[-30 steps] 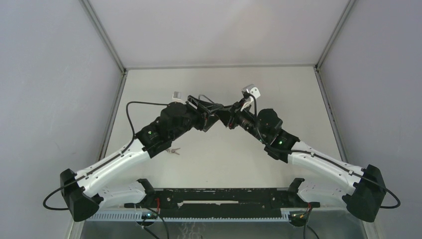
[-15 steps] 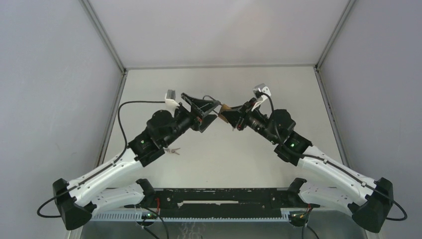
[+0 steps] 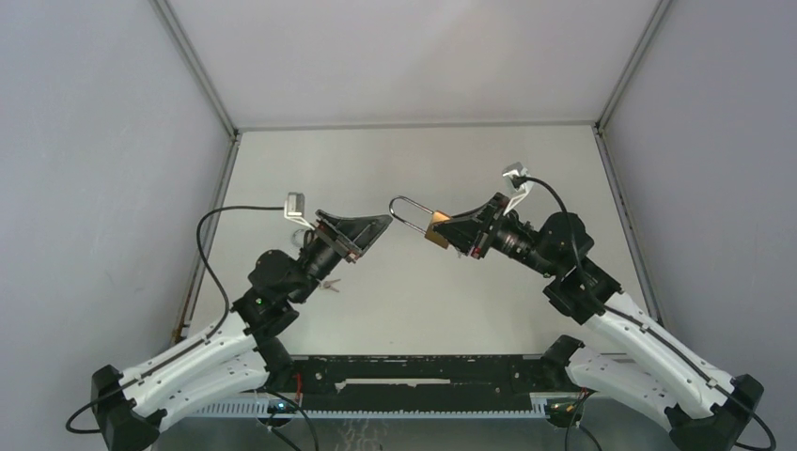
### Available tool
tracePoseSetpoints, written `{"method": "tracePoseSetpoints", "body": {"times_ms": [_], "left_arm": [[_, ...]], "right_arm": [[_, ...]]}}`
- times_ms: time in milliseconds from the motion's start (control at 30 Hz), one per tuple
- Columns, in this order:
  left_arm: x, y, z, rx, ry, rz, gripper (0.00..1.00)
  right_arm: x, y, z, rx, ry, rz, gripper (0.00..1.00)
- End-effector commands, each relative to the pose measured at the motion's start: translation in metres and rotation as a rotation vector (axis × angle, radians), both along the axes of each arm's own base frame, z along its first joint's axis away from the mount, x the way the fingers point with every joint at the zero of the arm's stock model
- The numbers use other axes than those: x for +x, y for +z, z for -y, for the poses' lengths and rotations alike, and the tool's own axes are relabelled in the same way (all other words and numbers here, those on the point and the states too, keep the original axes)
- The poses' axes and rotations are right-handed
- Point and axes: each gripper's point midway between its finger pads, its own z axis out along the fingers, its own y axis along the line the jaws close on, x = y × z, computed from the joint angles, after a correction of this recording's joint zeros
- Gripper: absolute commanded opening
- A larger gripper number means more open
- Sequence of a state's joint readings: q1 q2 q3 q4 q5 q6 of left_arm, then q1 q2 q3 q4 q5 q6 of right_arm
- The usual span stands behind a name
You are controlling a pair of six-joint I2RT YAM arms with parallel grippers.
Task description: Unlock with the key
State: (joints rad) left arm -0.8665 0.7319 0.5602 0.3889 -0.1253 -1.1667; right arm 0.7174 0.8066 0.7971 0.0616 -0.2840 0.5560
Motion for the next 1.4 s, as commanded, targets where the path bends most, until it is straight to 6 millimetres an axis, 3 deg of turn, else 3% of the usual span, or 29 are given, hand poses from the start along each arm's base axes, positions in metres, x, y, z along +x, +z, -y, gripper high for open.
{"method": "tracePoseSetpoints", "body": {"times_ms": [0,433,1167,1367], "left_arm": [[-0.007,0.009,-0.011,-0.011,0.023,0.11,0.73],[-0.022,0.024,0.009,0.015,-0.1,0.211,0.54],[-0.04,0.053,0.024,0.035,-0.204,0.378,0.48],[-0.045,0.049,0.033,0.056,-0.257,0.39,0.48]], "right_arm": [[-0.029,0.048,0.006,0.136,0.103,0.066,0.0],[-0.059,0.056,0.014,0.142,0.227,0.092,0.0],[-0.072,0.07,0.021,0.185,0.329,0.1,0.0],[-0.067,0.076,0.025,0.216,0.289,0.09,0.0]]}}
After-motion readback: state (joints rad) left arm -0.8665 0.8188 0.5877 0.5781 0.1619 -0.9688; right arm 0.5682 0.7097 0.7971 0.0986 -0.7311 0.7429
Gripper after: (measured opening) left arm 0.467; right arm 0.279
